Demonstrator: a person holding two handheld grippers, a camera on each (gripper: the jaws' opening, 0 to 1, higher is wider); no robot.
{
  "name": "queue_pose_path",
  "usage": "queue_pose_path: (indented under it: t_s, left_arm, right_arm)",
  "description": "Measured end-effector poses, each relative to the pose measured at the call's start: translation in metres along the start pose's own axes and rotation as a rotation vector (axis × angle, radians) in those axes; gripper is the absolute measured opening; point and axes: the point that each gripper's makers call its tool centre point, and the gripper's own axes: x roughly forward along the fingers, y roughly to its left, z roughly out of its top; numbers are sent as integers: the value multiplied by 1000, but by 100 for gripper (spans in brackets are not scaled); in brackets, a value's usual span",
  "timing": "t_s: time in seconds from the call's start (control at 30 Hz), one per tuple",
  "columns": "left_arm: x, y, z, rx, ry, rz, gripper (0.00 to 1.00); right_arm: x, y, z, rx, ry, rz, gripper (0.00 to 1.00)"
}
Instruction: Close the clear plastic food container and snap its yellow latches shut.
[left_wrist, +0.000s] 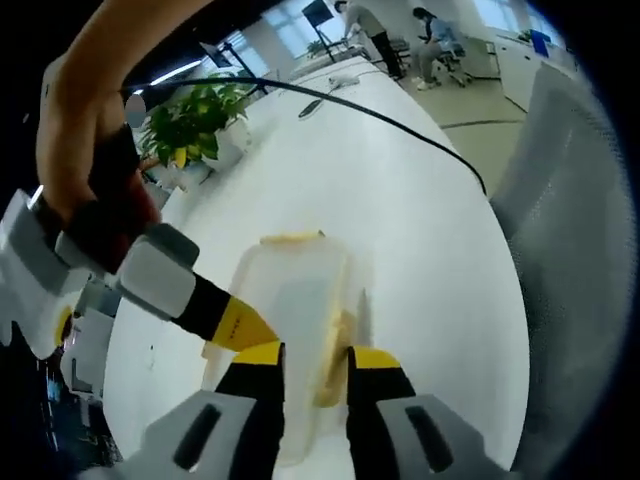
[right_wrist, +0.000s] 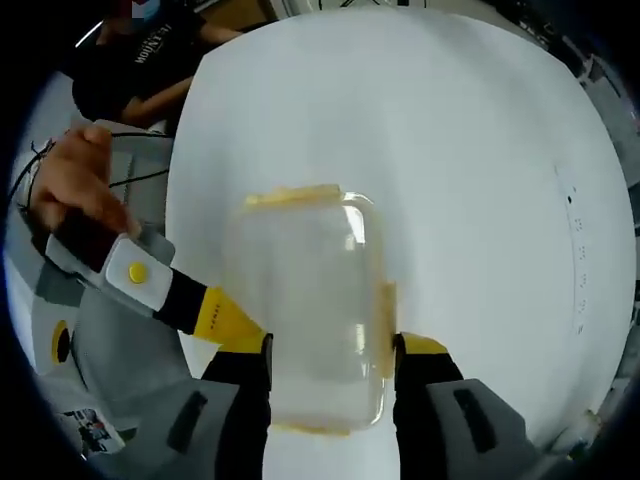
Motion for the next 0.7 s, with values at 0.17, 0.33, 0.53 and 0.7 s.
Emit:
queue_pose_path:
  t_s: [0.17, 0.33, 0.53, 0.7]
  left_arm:
    - [0, 0, 0, 24, 35, 12, 15]
    - [0, 0, 0, 46, 32, 10, 15]
    - [0, 6, -7, 41, 65, 31, 14]
    - [1, 3, -3, 66, 62, 33, 15]
  right_arm:
    - [1, -2, -2, 14, -16, 26, 45]
    - [2, -2, -2, 36, -42, 54, 45]
    - [2, -2, -2, 39, -36, 63, 45]
    - [2, -2, -3, 42, -54, 88, 44]
